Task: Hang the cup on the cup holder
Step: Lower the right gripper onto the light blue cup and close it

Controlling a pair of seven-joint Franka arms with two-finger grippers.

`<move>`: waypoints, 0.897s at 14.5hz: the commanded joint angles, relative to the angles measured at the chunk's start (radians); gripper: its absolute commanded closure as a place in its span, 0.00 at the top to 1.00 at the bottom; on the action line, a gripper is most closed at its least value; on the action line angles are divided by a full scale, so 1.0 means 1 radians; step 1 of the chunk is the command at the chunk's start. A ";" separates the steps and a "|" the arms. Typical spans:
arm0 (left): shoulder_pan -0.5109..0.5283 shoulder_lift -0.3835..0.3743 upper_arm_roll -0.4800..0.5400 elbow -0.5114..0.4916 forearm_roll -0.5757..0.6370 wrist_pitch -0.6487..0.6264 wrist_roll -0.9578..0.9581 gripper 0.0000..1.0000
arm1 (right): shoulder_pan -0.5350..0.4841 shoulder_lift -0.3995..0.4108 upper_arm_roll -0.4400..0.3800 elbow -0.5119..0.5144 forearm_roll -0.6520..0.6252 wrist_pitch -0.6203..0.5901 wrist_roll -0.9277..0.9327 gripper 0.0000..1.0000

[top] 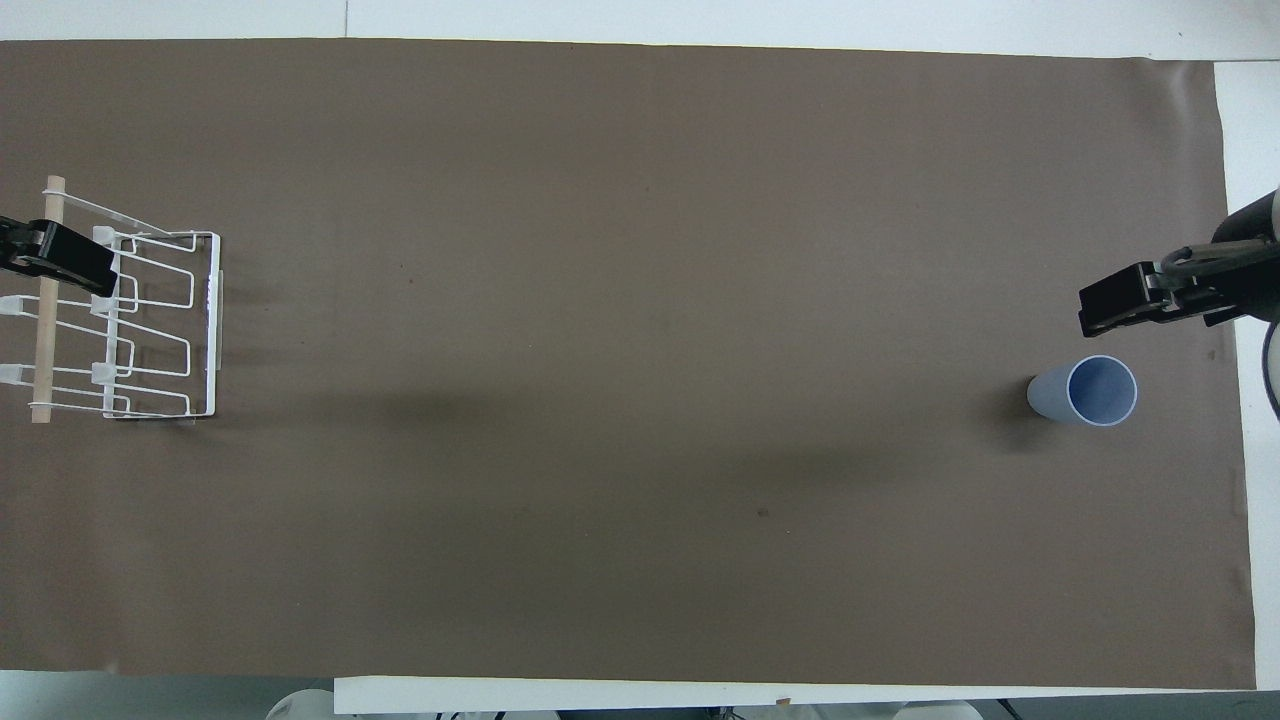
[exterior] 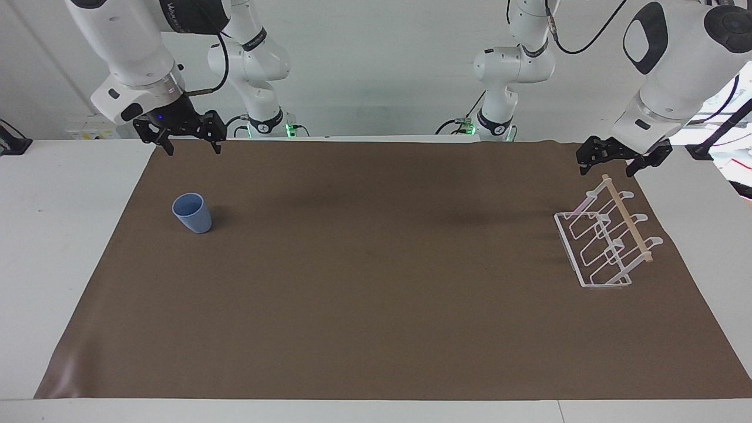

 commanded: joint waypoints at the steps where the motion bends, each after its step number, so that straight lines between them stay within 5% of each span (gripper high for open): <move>1: 0.006 -0.027 -0.001 -0.027 -0.004 -0.007 -0.003 1.00 | -0.009 -0.003 0.002 0.008 0.021 -0.015 -0.017 1.00; 9: 0.006 -0.027 -0.003 -0.027 -0.004 -0.006 -0.003 1.00 | -0.056 -0.007 -0.004 -0.012 0.012 0.024 -0.076 1.00; 13: 0.006 -0.027 -0.003 -0.027 -0.004 -0.007 -0.003 1.00 | -0.186 -0.055 -0.007 -0.289 0.019 0.345 -0.288 1.00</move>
